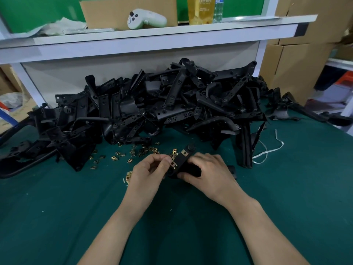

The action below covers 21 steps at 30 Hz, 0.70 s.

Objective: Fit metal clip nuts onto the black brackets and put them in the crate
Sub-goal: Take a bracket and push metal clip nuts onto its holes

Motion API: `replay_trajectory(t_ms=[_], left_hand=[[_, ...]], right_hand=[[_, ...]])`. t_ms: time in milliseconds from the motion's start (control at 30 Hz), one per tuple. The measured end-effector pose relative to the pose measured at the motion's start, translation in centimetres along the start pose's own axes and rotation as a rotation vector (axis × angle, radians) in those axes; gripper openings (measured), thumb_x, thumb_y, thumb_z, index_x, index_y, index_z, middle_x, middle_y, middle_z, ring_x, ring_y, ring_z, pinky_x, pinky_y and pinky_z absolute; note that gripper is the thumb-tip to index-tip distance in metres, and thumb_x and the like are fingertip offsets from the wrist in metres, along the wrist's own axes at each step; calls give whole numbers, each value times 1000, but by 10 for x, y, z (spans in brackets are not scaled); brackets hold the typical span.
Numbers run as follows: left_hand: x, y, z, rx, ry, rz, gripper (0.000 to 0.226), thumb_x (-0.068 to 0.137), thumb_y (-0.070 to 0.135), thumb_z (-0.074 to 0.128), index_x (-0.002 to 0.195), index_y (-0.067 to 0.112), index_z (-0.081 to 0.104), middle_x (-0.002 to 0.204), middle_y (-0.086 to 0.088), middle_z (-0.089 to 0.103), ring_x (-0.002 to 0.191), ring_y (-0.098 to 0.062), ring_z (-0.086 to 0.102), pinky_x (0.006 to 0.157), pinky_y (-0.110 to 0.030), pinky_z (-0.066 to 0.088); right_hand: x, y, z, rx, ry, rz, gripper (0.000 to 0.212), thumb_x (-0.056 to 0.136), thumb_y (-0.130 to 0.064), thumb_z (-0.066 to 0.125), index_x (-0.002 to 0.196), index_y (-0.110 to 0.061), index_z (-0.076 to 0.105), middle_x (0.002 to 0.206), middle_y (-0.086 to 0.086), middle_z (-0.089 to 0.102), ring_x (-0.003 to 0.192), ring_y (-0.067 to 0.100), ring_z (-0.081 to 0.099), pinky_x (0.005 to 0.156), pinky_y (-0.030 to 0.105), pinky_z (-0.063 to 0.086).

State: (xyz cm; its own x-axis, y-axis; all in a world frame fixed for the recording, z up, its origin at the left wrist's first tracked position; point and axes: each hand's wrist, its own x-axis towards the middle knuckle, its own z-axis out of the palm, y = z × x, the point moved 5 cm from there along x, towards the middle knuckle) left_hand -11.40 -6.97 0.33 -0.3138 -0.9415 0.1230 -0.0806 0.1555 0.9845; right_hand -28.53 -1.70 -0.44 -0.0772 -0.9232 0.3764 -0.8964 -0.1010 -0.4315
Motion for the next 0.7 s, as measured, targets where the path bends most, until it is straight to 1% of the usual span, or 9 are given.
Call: replay_trajectory(t_ms=[67,167,200,267,333,433,533,600,700], left_hand=[[-1,0,0,9,-6,12,10,98,32,64,100,29,72,92,10,75,79,1,66,75,-18,55],[-4,2,0,57,-3,59,13,100,36,58,109,33,67,97,11,72,86,-5,66,80,-23,56],[-5,2,1,62,1,74,12,101,36,57,109,33,66,96,12,71,85,-5,65,78,-22,55],[-8,4,2,105,0,119,8,99,34,59,106,34,64,90,17,71,78,2,63,72,-13,49],[-10,5,7,199,-47,153,6,98,33,62,102,38,61,89,20,71,77,3,64,67,-7,44],[-11,2,10,288,-101,160,16,94,37,66,99,48,55,92,21,71,83,-1,66,68,-9,44],[-9,0,7,381,-98,193,22,90,40,71,100,47,52,95,24,69,87,-1,66,71,-13,47],[-10,-1,7,446,-91,226,24,89,43,70,101,46,49,97,28,67,91,0,65,76,-17,48],[-11,-1,9,464,-60,263,23,89,42,69,98,47,48,97,30,65,91,-1,63,74,-16,47]], right_hand=[[0,0,0,4,5,1,41,89,-64,57,113,-31,65,112,-18,63,102,7,52,99,29,30],[0,-1,0,8,14,2,38,89,-63,58,112,-33,65,109,-19,63,101,7,52,99,29,31],[0,-1,-1,9,16,4,38,89,-63,58,112,-33,65,109,-19,63,101,7,52,98,29,31],[0,-1,-1,9,16,6,37,89,-63,58,111,-33,65,108,-19,62,100,7,52,97,28,30],[0,-2,-2,8,13,3,36,89,-61,59,111,-34,64,107,-18,62,100,7,51,94,27,29],[1,-3,-2,7,-6,0,36,89,-59,58,114,-33,64,110,-16,63,102,10,52,94,29,29],[0,-4,-2,-1,-15,-3,37,89,-58,56,111,-29,65,110,-14,64,100,12,54,95,31,31],[0,-3,-2,-2,-18,5,36,89,-56,58,110,-28,66,108,-13,64,99,13,54,96,32,32],[-1,-3,-2,0,-23,11,38,88,-57,56,109,-28,66,110,-14,64,99,11,53,95,30,31]])
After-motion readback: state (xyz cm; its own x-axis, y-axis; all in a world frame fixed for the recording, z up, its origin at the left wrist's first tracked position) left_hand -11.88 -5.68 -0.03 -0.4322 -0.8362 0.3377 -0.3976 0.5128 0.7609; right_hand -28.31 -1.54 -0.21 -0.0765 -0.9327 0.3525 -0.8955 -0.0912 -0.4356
